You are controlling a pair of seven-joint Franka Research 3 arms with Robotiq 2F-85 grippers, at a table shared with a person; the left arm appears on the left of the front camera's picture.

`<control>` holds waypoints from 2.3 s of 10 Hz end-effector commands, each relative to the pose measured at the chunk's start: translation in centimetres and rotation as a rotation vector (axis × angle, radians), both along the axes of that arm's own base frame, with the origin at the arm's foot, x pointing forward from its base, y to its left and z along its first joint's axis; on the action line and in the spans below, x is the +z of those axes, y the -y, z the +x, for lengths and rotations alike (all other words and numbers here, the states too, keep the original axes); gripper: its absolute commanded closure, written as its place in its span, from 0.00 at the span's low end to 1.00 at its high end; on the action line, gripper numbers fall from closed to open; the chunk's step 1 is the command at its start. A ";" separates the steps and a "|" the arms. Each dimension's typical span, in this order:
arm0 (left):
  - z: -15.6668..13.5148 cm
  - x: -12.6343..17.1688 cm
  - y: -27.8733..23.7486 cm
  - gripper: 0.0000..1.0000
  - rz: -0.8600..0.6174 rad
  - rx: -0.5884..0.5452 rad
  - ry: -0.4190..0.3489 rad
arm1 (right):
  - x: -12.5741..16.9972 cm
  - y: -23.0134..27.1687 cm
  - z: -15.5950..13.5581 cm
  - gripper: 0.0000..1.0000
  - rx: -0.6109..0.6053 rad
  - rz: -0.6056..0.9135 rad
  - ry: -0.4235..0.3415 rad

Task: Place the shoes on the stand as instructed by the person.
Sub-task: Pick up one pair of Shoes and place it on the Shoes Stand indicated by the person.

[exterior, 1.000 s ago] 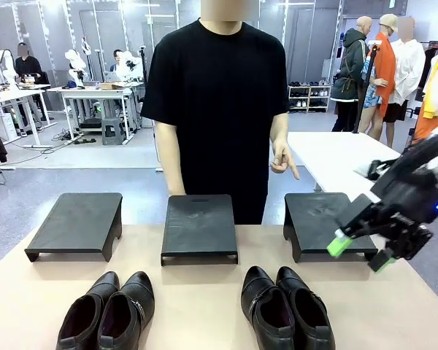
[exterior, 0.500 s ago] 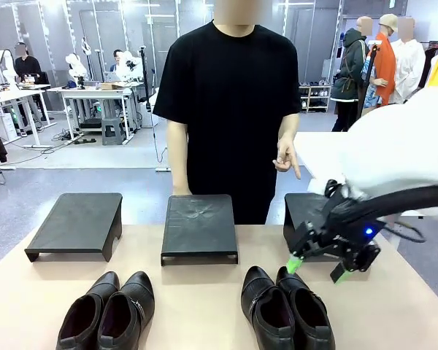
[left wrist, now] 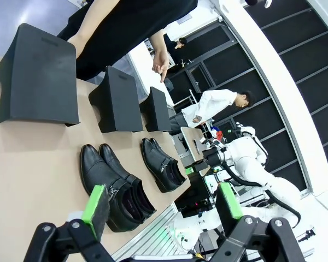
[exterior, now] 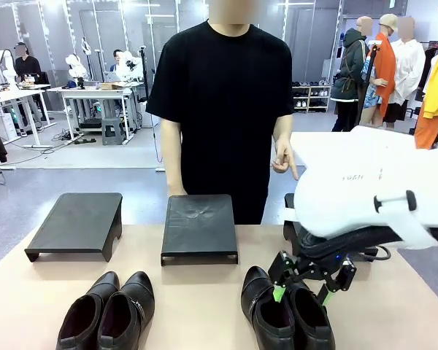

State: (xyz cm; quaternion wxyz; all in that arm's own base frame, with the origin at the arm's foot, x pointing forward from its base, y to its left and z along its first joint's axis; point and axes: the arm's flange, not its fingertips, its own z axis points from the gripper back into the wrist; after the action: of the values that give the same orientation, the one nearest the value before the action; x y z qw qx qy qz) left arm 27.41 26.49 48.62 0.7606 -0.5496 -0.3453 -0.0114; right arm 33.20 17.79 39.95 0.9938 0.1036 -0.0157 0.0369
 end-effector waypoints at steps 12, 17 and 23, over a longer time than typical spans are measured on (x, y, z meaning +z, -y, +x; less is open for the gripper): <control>-0.2 0.1 -0.1 0.00 0.004 -0.015 0.008 | -6.4 -3.1 2.5 0.55 -0.068 -0.129 -0.019; -0.2 0.1 -0.1 0.00 0.004 -0.015 0.008 | -7.2 -3.2 2.6 1.00 -0.067 -0.140 -0.033; -0.2 0.1 -0.1 0.00 0.004 -0.015 0.008 | -3.8 -2.1 1.9 1.00 -0.073 -0.145 0.015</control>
State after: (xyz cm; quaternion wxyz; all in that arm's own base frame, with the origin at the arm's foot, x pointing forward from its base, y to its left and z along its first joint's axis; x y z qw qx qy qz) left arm 27.41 26.48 48.63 0.7605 -0.5499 -0.3451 -0.0116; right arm 35.50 20.01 34.06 0.9989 0.0432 -0.0017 0.0168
